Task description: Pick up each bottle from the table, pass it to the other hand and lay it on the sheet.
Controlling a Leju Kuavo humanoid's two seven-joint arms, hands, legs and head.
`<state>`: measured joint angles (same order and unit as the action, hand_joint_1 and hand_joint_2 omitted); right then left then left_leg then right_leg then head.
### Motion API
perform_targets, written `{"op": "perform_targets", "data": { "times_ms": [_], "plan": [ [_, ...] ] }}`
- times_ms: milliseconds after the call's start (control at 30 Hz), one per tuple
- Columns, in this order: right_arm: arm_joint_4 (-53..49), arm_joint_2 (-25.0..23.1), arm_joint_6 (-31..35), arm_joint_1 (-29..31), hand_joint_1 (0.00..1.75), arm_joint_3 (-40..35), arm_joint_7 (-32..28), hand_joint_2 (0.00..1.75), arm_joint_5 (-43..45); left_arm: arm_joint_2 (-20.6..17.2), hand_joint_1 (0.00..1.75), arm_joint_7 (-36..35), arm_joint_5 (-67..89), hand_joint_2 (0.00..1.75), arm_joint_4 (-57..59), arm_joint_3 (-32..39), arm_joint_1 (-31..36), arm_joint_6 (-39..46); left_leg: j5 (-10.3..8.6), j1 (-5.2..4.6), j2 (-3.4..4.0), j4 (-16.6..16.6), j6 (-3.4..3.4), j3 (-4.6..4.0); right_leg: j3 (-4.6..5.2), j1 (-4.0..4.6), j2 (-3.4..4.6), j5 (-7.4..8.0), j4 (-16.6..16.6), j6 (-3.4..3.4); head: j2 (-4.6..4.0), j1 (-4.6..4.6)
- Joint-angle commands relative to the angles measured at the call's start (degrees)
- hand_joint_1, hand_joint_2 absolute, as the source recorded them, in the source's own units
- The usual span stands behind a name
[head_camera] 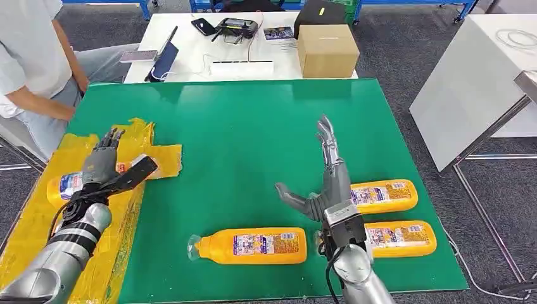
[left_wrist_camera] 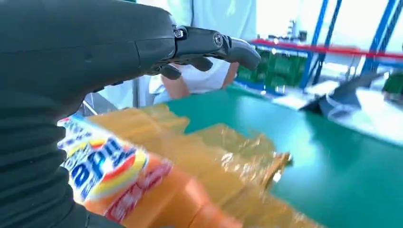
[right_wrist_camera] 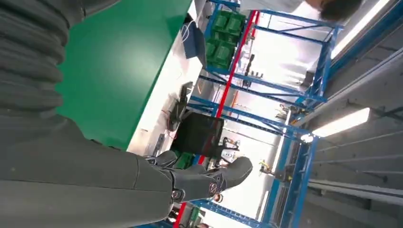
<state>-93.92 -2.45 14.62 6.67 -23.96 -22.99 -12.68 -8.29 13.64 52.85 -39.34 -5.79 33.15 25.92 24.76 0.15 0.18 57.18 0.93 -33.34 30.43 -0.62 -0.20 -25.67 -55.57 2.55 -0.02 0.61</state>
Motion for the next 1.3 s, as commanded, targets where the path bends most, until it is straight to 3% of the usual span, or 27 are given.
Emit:
{"op": "perform_targets", "data": {
  "times_ms": [33,133,167,267,633,833,1300],
  "plan": [
    [3.1,0.63,0.87,0.31,0.0,0.41,0.73,1.75,-2.79,2.76,0.0,3.02,-6.66,1.75,-10.44,4.02,-3.7,4.02,0.03,0.06,-0.03,-0.02,-0.02,0.06,-0.1,0.07,-0.01,-0.01,0.08,-0.04,0.0,0.0],
    [3.64,1.69,0.71,0.44,0.0,-1.56,1.91,1.75,-6.46,4.19,0.0,5.91,-13.37,1.75,-15.96,5.63,-6.54,3.92,0.07,0.1,-0.04,-0.02,-0.03,0.11,-0.16,0.1,0.0,-0.03,0.12,-0.06,0.0,0.0],
    [4.28,4.66,-0.93,1.71,0.0,-6.58,5.53,1.75,-18.35,6.34,0.0,11.39,-27.88,1.75,-24.48,7.45,-11.19,-8.32,0.04,0.05,-0.04,-0.02,-0.01,0.06,-0.09,0.06,-0.01,-0.02,0.08,-0.04,0.0,0.0],
    [5.03,6.81,-2.28,2.45,0.0,-11.12,8.19,1.75,-26.02,7.61,0.0,9.74,-33.66,1.75,-32.86,5.91,-16.41,-13.99,0.11,0.06,0.11,-0.06,0.0,0.17,-0.19,0.07,0.15,-0.02,0.17,-0.03,0.0,0.02],
    [6.35,10.03,-5.84,2.0,0.0,-14.97,9.44,1.75,-27.87,9.66,0.0,11.63,-42.48,1.75,-35.64,3.61,-18.36,-21.73,0.05,0.05,0.01,-0.02,-0.02,-0.06,0.01,0.05,0.01,-0.01,0.1,-0.05,0.0,0.02],
    [4.5,9.27,-3.62,0.06,0.0,-14.81,8.08,1.75,-27.24,10.84,0.0,12.83,-44.96,1.75,-37.0,2.22,-18.63,-20.97,0.05,0.04,-0.03,-0.02,-0.01,-0.08,0.05,0.05,-0.01,-0.03,0.09,-0.03,0.0,0.0],
    [5.91,12.56,-8.1,2.0,0.0,-18.5,10.78,1.75,-28.96,10.41,0.0,12.2,-47.26,1.75,-35.4,1.68,-17.32,-22.18,0.04,0.03,-0.01,-0.01,-0.01,-0.1,0.07,0.04,0.0,-0.02,0.07,-0.04,0.0,0.0]
  ]
}}
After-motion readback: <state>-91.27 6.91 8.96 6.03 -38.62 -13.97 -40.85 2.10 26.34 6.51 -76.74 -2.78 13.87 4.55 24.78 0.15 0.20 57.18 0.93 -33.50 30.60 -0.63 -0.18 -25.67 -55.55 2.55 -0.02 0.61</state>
